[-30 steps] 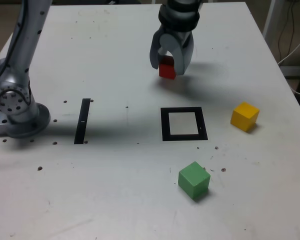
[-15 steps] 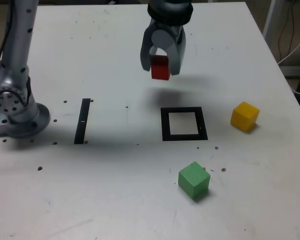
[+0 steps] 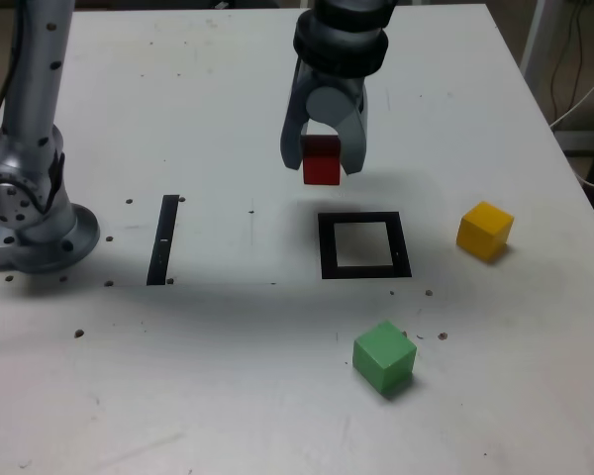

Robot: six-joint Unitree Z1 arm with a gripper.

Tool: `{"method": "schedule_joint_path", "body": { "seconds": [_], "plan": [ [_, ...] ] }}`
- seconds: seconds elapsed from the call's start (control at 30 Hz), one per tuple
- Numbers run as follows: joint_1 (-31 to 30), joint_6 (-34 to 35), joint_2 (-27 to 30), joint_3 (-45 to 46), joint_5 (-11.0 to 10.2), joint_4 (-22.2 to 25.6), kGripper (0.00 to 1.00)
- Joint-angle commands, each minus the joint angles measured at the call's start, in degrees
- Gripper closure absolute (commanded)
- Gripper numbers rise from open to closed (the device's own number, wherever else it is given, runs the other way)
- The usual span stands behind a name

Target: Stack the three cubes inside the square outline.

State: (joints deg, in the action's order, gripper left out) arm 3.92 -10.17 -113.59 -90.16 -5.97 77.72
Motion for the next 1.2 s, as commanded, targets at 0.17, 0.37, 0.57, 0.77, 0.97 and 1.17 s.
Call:
{"method": "schedule_joint_path", "body": {
  "seconds": [0.17, 0.37, 0.57, 0.77, 0.97, 1.17],
  "plan": [
    [-2.5, 5.4, -1.2, -0.6, 1.6, -0.2, 0.64],
    [-4.7, 7.9, -2.4, -1.3, 2.2, -0.6, 0.64],
    [-6.7, 9.2, -3.7, -2.1, 2.7, -0.8, 0.64],
    [-8.0, 9.8, -5.2, -2.6, 3.5, -1.4, 0.64],
    [-8.8, 10.0, -6.8, -3.5, 3.8, -1.8, 0.64],
    [-9.0, 10.2, -7.8, -3.6, 3.9, -2.7, 0.64]
  ]
}}
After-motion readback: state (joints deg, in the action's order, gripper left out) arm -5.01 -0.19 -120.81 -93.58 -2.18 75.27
